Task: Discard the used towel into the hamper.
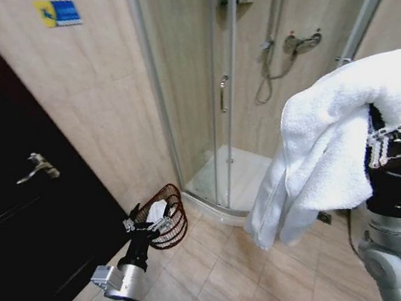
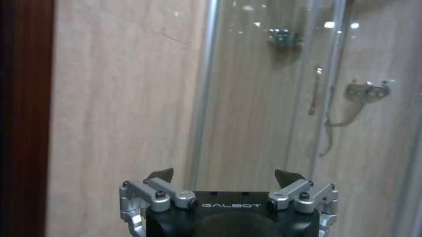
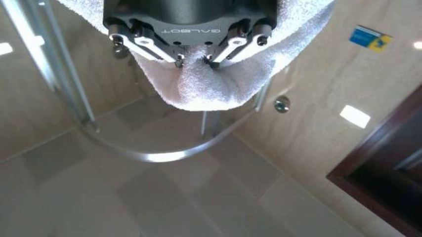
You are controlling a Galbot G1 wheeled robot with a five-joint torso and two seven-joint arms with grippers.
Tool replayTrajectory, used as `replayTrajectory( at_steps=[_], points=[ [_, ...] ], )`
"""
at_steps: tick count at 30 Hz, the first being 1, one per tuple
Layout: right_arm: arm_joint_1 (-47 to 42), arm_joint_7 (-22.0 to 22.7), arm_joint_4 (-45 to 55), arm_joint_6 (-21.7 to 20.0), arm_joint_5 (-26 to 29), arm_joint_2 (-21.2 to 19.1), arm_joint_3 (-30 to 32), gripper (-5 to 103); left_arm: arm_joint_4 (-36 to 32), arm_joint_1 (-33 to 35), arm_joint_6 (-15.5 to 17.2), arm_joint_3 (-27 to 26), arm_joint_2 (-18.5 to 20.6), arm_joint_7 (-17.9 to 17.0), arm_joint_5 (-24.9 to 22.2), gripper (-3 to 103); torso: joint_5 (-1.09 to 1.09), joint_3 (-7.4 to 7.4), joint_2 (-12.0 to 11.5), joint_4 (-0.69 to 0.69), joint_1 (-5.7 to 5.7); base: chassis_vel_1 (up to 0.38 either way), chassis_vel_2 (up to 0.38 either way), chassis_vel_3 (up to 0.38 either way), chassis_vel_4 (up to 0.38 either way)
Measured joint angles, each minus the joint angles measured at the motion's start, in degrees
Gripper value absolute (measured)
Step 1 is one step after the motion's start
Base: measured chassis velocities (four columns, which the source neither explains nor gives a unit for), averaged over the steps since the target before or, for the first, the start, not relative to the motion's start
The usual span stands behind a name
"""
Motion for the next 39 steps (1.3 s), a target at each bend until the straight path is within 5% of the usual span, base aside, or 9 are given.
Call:
replayTrajectory(
  at_steps=[39],
  points=[
    [0.1,-0.6,0.0,1.4,1.2,0.0,-1.0,12,0.0,0.0,0.0,0.0,0.0,0.0,0.0,100,-0.01,6.33,11.7,0.00,5.38,0.088,0.090,0.083,0.091]
  ],
)
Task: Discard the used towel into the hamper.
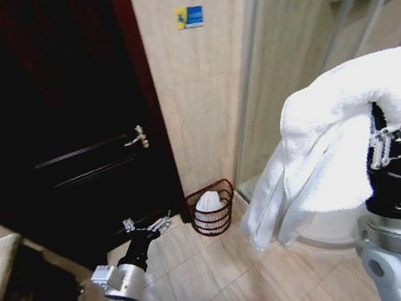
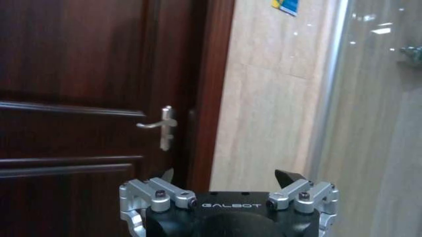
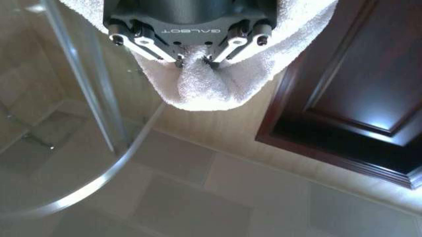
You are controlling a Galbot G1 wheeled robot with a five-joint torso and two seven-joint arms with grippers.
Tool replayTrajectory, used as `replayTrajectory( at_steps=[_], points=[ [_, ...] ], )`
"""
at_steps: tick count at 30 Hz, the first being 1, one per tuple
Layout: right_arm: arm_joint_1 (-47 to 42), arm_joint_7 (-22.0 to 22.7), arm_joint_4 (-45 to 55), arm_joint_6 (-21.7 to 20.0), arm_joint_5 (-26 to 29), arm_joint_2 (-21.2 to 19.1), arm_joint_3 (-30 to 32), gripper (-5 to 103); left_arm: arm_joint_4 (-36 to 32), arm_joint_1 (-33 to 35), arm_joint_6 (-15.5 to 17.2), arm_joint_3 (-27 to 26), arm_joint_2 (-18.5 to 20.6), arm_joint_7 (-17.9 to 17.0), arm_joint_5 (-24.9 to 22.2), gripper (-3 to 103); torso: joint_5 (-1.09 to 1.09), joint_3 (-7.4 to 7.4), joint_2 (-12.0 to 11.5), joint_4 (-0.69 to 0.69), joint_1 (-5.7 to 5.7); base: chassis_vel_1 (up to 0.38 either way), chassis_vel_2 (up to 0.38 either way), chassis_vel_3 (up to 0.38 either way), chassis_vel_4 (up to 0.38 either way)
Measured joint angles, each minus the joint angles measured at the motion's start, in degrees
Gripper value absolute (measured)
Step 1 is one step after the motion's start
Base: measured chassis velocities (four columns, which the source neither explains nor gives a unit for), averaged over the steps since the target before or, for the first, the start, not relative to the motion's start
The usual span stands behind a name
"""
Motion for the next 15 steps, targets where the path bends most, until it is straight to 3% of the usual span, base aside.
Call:
replayTrajectory(
  at_steps=[6,15],
  points=[
    [0.0,0.0,0.0,0.0,0.0,0.0,-0.1,12,0.0,0.0,0.0,0.0,0.0,0.0,0.0,100,0.00,1.01,1.9,0.02,0.82,0.088,0.081,0.086,0.087],
    [-0.1,0.0,0.0,-0.5,-0.2,0.0,-0.1,12,0.0,0.0,0.0,0.0,0.0,0.0,0.0,100,0.01,1.23,2.2,-0.01,0.99,0.017,0.014,0.013,0.014]
  ],
)
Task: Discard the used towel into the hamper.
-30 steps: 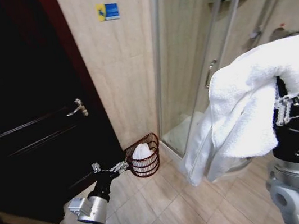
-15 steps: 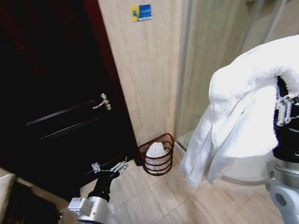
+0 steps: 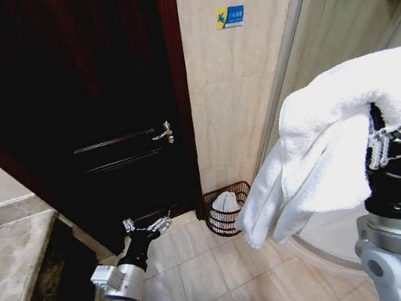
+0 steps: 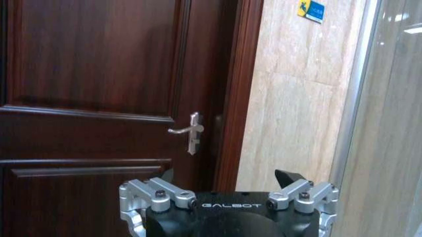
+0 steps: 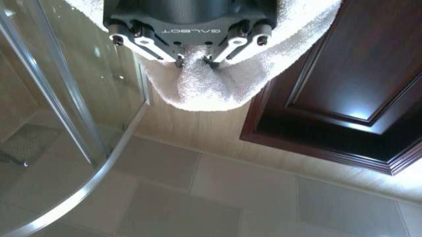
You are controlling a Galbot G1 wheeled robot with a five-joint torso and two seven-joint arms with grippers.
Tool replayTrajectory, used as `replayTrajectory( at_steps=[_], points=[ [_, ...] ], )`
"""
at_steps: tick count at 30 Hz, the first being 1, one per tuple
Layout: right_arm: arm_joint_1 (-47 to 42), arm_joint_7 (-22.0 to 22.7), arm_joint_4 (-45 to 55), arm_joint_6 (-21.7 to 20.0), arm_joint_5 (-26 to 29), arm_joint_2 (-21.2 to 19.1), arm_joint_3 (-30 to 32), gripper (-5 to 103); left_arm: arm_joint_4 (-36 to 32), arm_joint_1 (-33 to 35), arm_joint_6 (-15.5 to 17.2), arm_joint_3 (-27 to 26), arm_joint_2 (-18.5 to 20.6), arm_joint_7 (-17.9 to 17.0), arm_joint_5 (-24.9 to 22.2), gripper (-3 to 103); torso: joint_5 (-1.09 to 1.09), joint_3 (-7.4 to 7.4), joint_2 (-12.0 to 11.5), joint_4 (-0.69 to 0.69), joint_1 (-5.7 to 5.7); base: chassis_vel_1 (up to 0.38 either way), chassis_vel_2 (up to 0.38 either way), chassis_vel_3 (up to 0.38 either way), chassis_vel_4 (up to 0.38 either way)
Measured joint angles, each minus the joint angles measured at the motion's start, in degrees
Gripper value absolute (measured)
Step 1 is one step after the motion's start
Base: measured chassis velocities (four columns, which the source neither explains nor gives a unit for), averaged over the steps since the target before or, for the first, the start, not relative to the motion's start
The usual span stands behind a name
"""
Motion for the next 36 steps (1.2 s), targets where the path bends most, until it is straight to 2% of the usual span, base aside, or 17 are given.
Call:
replayTrajectory(
  at_steps=[36],
  points=[
    [0.1,-0.9,0.0,1.0,0.1,-0.1,-0.5,12,0.0,0.0,0.0,0.0,0.0,0.0,0.0,100,0.00,-0.41,-0.8,0.01,-0.36,-0.033,0.040,0.037,-0.034]
  ],
)
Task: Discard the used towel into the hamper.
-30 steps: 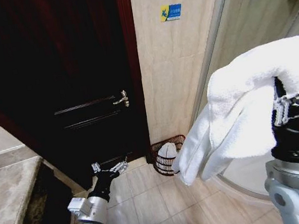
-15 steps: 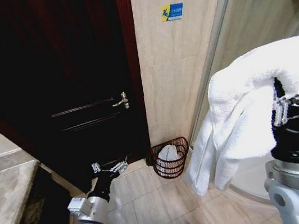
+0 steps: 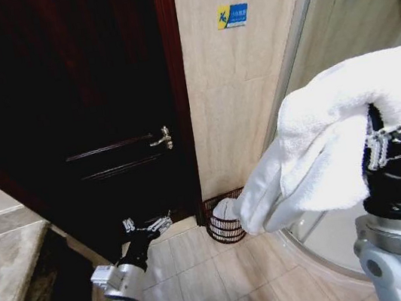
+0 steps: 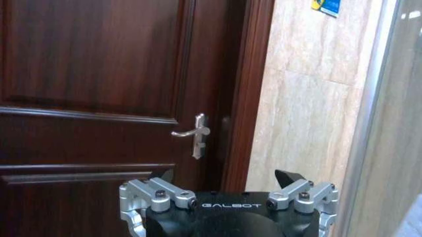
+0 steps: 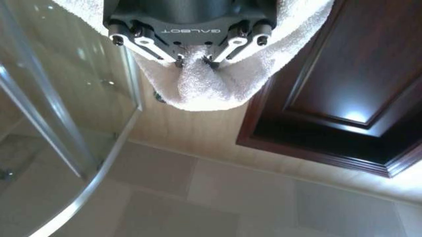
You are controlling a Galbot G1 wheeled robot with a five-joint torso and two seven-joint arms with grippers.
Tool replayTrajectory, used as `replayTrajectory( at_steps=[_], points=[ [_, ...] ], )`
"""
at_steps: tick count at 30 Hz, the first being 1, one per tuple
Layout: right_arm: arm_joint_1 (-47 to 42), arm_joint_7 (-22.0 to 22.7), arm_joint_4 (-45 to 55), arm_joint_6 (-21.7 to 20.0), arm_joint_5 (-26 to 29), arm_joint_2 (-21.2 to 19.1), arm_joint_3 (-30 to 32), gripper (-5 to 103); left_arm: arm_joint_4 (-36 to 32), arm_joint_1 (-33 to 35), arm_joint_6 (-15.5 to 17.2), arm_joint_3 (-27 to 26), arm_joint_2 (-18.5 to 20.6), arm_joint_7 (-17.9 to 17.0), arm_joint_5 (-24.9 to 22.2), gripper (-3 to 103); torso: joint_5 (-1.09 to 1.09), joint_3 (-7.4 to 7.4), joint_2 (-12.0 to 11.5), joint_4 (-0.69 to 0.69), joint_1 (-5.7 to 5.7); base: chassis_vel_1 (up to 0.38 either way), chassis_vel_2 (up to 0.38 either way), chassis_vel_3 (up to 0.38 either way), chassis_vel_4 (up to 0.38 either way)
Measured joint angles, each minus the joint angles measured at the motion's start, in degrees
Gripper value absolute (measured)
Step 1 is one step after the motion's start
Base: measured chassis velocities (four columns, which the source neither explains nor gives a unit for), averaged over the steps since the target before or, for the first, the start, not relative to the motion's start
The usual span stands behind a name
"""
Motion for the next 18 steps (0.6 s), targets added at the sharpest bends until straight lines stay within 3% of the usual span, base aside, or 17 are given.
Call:
replayTrajectory(
  at_steps=[18],
  points=[
    [0.2,-0.8,0.0,1.3,0.9,0.1,0.5,12,0.0,0.0,0.0,0.0,0.0,0.0,0.0,100,0.00,-0.05,-0.1,0.01,-0.03,0.062,0.066,0.067,0.065]
  ],
)
